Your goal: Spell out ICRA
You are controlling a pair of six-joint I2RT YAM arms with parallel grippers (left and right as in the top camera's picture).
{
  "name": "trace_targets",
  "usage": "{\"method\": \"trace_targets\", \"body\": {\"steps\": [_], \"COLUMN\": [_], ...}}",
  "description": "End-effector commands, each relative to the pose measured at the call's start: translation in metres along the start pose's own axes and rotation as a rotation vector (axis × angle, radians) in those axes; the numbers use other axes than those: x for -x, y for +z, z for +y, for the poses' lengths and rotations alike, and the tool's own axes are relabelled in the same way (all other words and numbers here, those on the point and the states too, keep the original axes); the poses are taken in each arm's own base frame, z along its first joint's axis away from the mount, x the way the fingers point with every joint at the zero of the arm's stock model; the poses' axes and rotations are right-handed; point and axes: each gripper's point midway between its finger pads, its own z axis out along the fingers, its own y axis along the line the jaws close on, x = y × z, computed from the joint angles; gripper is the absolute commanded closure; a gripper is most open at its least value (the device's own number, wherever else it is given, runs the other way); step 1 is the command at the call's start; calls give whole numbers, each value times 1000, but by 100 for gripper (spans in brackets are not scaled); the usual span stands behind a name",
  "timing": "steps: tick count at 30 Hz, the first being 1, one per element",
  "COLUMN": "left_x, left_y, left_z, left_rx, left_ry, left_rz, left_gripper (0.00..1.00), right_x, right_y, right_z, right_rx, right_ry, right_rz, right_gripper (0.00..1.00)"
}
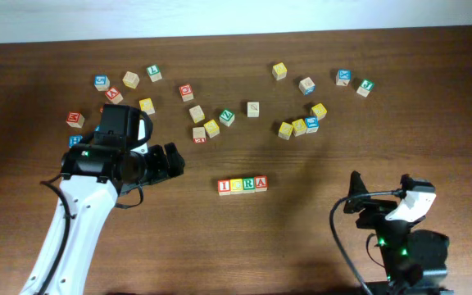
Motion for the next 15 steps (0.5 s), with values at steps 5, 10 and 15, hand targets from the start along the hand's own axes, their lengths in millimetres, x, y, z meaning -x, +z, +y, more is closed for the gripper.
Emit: {"method": "trace_targets", "body": {"steps": [5,10,15], "left_x": [4,4,4], "left_y": [-4,-4,-4], "left_z": [1,1,1], "left_rx": [3,3,3], "left_ry": [6,6,6], "left_rz": [-16,-16,-16], "left_gripper": [1,1,1], "right_x": [-3,-18,-23], "right_y": [5,13,15], "right_z": [7,9,10], "right_rx": [70,109,119], "right_ry": [-146,-150,-167], "right_rz": [-135,-184,-188], "right_gripper": [2,2,2]}}
